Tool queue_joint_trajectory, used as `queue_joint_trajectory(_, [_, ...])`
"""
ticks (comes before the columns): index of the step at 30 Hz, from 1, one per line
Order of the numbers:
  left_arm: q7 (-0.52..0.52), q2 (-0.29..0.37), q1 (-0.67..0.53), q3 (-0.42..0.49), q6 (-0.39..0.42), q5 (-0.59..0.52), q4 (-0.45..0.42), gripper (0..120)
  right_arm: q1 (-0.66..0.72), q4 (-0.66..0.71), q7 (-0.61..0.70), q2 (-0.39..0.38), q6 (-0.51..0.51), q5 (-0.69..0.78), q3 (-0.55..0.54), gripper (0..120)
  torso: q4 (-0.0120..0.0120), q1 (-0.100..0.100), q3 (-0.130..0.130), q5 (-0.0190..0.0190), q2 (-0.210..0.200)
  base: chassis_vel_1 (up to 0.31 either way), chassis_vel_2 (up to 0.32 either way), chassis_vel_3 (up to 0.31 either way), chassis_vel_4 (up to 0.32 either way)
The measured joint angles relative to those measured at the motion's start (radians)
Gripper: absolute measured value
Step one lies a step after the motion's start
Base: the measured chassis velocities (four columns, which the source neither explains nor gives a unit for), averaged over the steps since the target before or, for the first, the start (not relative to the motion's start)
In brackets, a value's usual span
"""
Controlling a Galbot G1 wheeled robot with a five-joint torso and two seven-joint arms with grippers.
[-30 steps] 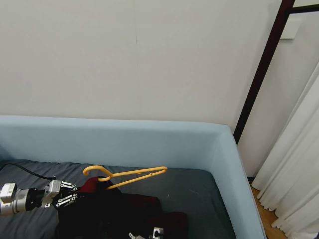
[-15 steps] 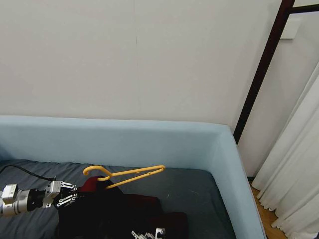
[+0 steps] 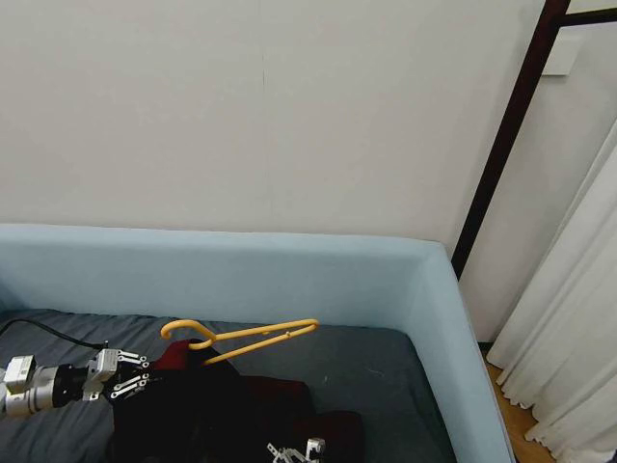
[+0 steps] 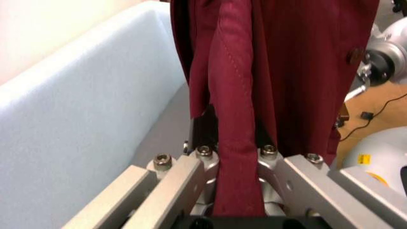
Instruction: Pick up the clothes from the sofa and hang them on the clothes hanger.
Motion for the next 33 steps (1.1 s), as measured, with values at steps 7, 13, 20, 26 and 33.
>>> queue_joint_trajectory(7, [-0.011,-0.010,0.010,-0.001,-0.010,-0.004,-0.021,1,0.034,0.122,-0.002,-0.030,0.016,-0.003,0.119,0,0.0001,0.000,0.000,0.0000,0.000,0.000,0.000,0.000,0.000])
queue_joint_trajectory(13, [-0.013,-0.013,0.006,0.004,-0.010,-0.007,-0.032,1,0.089,0.246,0.012,-0.094,-0.013,-0.004,0.239,0,0.0000,0.000,0.000,0.0000,0.000,0.000,0.000,0.000,0.000])
queue_joint_trajectory(20, [-0.019,-0.018,-0.010,0.018,-0.013,-0.005,-0.021,1,0.099,0.349,-0.033,-0.161,-0.035,-0.011,0.304,0,0.0000,0.000,0.000,0.0000,0.000,0.000,0.000,0.000,0.000])
queue_joint_trajectory(26, [-0.037,-0.019,-0.027,0.028,-0.018,-0.005,-0.008,1,0.097,0.434,-0.135,-0.226,-0.041,-0.045,0.329,0,0.0000,0.000,0.000,-0.0001,0.000,0.000,0.000,0.000,0.000])
queue_joint_trajectory(33, [-0.037,-0.010,-0.031,0.029,-0.018,-0.008,-0.009,1,0.094,0.455,-0.167,-0.247,-0.044,-0.089,0.324,0,0.0000,0.000,0.000,-0.0001,0.000,0.000,0.000,0.000,0.000])
